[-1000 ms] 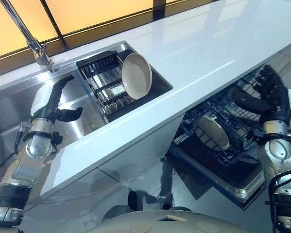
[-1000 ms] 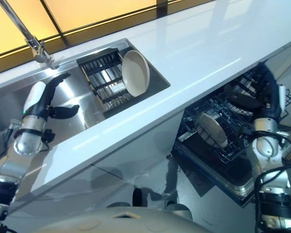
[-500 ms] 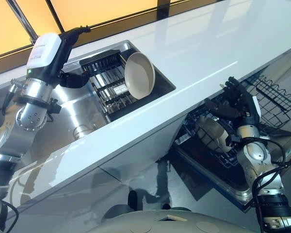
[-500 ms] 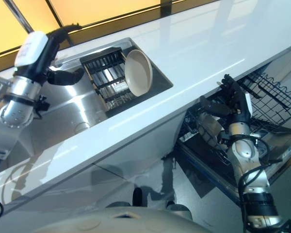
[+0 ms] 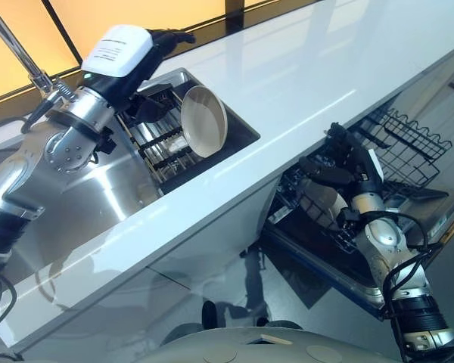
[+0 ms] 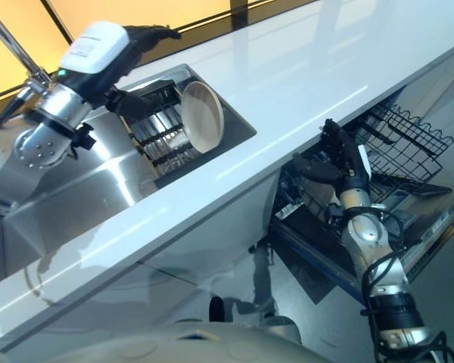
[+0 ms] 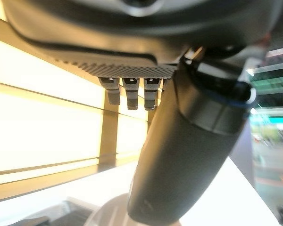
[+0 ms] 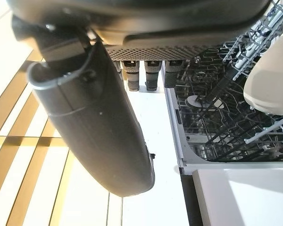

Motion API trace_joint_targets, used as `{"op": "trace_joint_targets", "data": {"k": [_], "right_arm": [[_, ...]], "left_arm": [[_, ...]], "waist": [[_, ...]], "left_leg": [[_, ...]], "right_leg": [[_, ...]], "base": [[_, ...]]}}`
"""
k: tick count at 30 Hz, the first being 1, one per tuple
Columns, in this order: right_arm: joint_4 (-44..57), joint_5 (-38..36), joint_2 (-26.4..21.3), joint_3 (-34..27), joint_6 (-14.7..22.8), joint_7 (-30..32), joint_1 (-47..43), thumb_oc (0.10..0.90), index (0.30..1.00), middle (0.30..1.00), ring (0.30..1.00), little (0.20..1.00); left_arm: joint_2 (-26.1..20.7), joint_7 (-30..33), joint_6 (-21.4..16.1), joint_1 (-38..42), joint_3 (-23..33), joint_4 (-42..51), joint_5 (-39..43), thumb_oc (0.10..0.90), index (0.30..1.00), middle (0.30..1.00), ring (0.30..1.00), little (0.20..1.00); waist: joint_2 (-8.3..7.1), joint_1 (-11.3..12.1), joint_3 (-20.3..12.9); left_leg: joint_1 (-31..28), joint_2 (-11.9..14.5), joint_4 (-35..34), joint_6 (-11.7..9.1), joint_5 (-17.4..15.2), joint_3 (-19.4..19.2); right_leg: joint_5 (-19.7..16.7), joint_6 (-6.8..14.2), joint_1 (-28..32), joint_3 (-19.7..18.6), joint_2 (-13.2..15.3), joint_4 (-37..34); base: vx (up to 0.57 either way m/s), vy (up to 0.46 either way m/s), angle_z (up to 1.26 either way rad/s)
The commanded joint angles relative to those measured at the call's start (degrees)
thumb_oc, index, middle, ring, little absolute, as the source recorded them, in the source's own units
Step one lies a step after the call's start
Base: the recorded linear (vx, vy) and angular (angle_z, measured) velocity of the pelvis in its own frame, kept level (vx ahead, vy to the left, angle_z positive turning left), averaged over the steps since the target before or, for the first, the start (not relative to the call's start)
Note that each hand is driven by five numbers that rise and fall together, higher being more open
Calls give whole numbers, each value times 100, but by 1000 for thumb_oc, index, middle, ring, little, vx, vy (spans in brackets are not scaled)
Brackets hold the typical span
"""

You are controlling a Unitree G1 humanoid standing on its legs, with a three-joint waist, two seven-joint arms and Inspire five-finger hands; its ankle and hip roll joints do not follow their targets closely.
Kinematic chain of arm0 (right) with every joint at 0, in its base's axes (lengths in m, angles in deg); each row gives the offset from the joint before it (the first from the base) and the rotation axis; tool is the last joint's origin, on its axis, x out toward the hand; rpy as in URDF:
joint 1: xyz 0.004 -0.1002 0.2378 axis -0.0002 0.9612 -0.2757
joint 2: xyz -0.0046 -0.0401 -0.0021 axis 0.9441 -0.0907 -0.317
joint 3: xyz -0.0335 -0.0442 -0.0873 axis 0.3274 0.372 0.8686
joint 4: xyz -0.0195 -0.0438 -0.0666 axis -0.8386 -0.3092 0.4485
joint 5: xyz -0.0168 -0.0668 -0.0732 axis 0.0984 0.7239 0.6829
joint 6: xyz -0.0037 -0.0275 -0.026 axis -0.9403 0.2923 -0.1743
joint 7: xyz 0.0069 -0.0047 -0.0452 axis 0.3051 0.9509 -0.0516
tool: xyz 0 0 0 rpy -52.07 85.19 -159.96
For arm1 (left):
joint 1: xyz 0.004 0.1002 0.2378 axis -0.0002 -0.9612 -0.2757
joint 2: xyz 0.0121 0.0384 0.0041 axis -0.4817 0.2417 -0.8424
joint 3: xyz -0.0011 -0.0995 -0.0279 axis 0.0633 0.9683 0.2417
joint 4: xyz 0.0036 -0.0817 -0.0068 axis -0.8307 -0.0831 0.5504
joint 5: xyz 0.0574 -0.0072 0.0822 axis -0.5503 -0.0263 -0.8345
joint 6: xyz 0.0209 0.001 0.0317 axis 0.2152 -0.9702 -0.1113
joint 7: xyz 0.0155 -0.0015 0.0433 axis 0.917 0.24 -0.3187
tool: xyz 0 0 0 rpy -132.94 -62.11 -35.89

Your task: Pick up plates and place into dishwasher.

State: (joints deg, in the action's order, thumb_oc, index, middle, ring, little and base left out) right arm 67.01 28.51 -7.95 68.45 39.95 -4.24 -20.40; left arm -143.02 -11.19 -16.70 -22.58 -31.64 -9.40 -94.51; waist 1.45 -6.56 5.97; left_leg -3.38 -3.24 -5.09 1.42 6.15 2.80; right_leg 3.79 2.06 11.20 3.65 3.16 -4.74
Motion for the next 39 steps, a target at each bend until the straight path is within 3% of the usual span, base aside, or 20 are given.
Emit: {"op": "trace_joint_targets", "data": {"k": [1, 8, 14, 28, 39], "right_arm": [[414, -187, -356, 691, 187, -357, -394, 800, 900, 900, 900, 900], [450, -332, -427, 889, 170, -304, -432, 800, 900, 900, 900, 900], [546, -426, -466, 905, 167, -328, -425, 800, 900, 900, 900, 900], [699, -538, -563, 942, 107, -350, -444, 800, 900, 900, 900, 900], [615, -622, -603, 1051, 136, -347, -470, 800, 900, 900, 900, 900]], "left_arm": [[-170, 1, 113, 1207, -16, -385, -247, 800, 900, 900, 900, 900], [-176, -347, 120, 2057, -983, -822, -456, 800, 900, 900, 900, 900], [-76, -547, 212, 2333, -1401, -1024, -763, 800, 900, 900, 900, 900], [25, -994, 310, 2486, -1926, -1645, -1506, 800, 900, 900, 900, 900], [98, -530, 411, 2778, -2215, -2271, -1868, 800, 900, 900, 900, 900]], "waist": [[149, 160, -428], [173, 13, -431], [171, -83, -421], [180, -208, -370], [164, -293, -394]], "left_leg": [[-183, -158, 9, 24, -462, -188], [-219, -168, 9, 48, -494, -282], [-237, -180, 9, 75, -507, -323], [-283, -239, 9, 136, -583, -368], [-259, -255, 9, 145, -594, -437]], "right_leg": [[-516, 318, -736, -75, -98, 420], [-560, 342, -755, -257, -119, 414], [-582, 359, -798, -380, -131, 453], [-577, 405, -851, -508, -97, 511], [-638, 424, -917, -587, -84, 512]], "base": [[59, 22, -7], [54, 23, -13], [64, 29, -10], [25, 29, -7], [16, 29, -1]]}}
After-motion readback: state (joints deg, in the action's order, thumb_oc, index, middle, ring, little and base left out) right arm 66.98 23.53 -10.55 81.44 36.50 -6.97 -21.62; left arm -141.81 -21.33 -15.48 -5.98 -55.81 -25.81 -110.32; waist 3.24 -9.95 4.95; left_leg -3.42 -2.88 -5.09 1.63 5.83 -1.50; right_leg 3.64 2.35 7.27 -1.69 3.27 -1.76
